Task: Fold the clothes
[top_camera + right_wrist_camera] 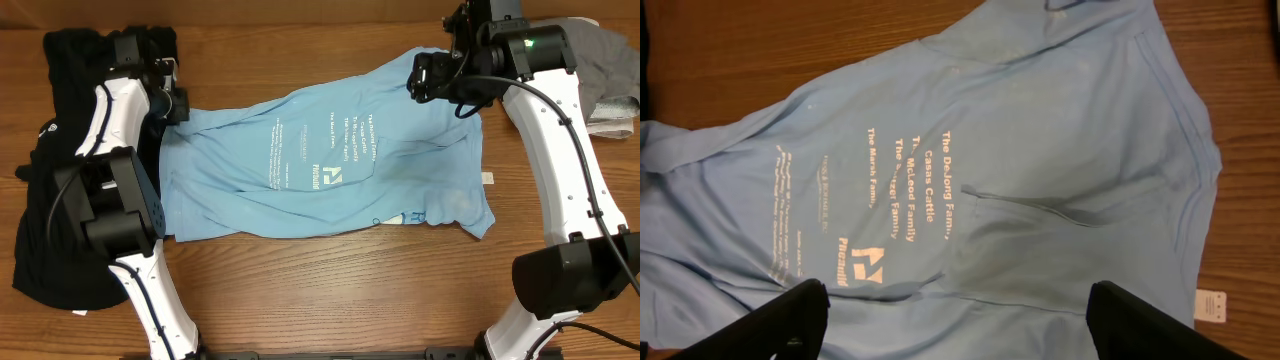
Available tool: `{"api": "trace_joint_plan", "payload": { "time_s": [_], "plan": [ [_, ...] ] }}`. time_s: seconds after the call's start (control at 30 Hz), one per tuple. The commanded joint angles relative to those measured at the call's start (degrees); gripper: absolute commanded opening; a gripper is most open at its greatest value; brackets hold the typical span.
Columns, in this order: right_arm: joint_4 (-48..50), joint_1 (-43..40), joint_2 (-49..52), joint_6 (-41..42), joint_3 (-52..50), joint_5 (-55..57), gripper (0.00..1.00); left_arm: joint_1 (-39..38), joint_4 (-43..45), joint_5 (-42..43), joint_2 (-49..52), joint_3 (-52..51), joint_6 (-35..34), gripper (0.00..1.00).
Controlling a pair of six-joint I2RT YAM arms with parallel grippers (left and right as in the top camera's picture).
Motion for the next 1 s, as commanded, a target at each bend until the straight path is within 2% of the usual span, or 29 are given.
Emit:
{"api": "trace_joint_plan", "payload": {
  "time_s": [0.0,0.13,0.27,0.47,0.97],
  "plan": [
    [0.8,0.1,-0.2,-0.3,1.4,0.4,0.82,0.3,-5.8,0.5,0.1,9.0,-2.1,0.04],
    [1.6,0.1,0.1,-0.3,1.4,3.1,0.8,0.2,-14.9,1.2,0.1,17.9,-2.9,0.04],
    [2.7,0.1,1.5,-0.6,1.4,4.2,0.8,0.2,-18.8,1.7,0.1,22.7,-2.9,0.04],
    [7.3,0.1,6.8,-2.0,1.4,5.8,0.79,0.2,-19.2,2.2,0.1,23.1,-2.9,0.04],
    [30.3,-0.8,19.9,-1.5,1.4,17.7,0.79,-2.3,-18.0,3.3,0.1,23.1,-2.9,0.04]
  ]
}}
